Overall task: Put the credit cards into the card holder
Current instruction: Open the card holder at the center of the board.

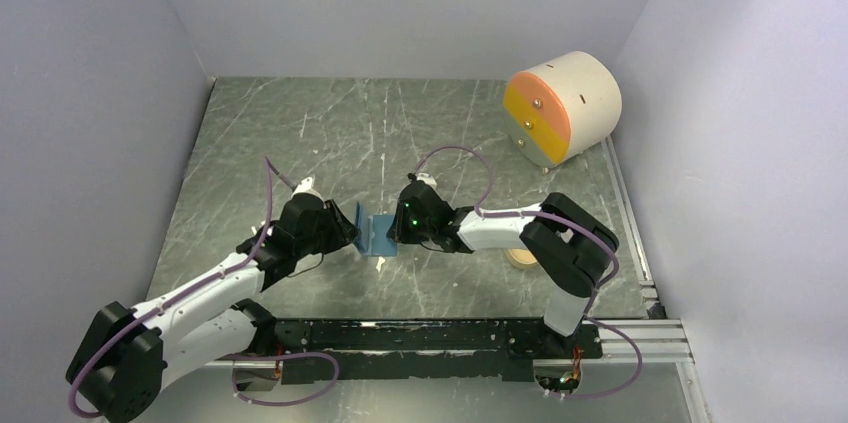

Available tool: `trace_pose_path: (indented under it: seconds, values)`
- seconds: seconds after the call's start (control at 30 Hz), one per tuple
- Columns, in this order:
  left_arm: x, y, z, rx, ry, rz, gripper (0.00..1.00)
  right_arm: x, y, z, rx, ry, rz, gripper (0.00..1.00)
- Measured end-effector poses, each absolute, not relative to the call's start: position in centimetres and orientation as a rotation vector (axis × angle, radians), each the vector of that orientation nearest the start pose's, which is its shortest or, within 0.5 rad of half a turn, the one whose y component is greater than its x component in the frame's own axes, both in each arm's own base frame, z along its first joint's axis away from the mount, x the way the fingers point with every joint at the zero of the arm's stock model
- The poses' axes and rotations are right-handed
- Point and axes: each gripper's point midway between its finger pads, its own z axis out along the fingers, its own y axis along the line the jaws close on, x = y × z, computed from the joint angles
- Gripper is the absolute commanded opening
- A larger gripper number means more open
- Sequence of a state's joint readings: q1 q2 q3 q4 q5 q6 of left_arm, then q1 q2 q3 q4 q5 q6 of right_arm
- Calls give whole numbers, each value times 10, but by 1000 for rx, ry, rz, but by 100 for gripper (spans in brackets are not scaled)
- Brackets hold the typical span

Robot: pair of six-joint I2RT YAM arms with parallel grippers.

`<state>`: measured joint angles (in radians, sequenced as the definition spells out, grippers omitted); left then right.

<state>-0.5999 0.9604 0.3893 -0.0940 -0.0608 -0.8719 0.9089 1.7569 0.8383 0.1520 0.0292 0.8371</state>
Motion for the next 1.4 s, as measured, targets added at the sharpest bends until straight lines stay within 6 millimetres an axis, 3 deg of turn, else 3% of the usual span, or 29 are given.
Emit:
trace_pose_path:
  seconds: [0.17,0.47,0.67,0.8,1.0,1.27,1.4]
  values:
    - [221,-186,71,-359,2336,-753,41,241,353,21,-139,2467,800,20]
    - [221,-185,51,-395,2441,-751,38,236,358,23,-233,2461,843,22]
    - [227,-190,59,-386,2440,-789,41,232,370,30,-268,2466,915,22]
    - [229,-195,71,-378,2427,-850,46,232,375,35,-274,2453,949,21]
    - [237,-201,91,-362,2405,-895,46,231,377,33,-281,2459,963,21]
    - [242,-187,71,-378,2491,-819,47,235,385,45,-285,2417,1046,21]
    - [247,-180,76,-426,2487,-897,50,237,391,53,-288,2392,1095,22]
